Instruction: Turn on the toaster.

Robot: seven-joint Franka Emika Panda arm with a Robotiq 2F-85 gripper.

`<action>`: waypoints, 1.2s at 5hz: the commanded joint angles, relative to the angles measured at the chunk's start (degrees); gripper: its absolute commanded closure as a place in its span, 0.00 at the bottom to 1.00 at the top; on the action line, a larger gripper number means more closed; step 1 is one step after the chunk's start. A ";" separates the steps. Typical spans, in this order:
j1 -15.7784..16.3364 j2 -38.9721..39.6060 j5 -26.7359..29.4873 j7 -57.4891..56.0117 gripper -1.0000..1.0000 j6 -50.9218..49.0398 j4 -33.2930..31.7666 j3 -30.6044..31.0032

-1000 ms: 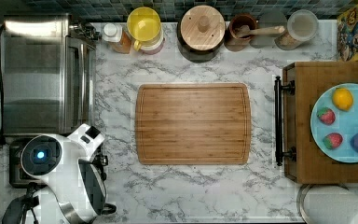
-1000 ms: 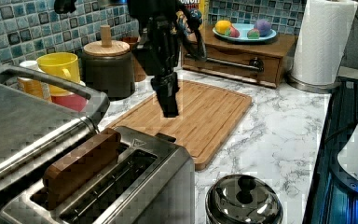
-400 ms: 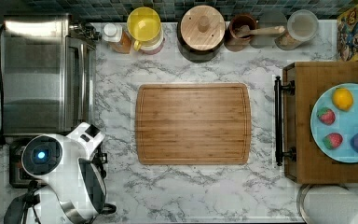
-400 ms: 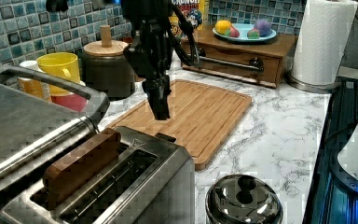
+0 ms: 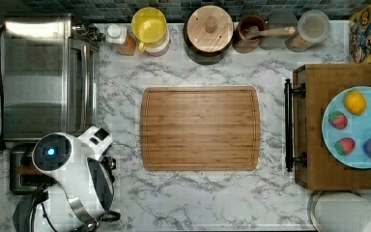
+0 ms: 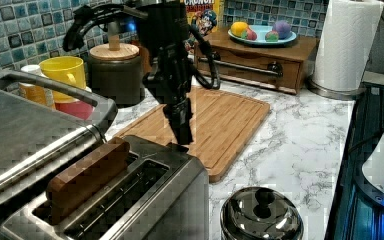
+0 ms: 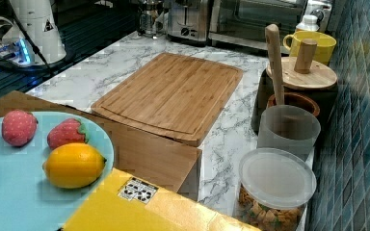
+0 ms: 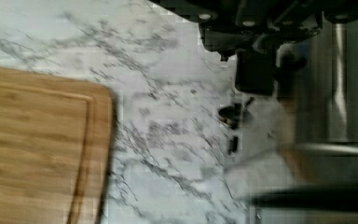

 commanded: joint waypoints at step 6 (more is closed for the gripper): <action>3.48 12.59 -5.41 5.44 1.00 3.47 4.57 0.35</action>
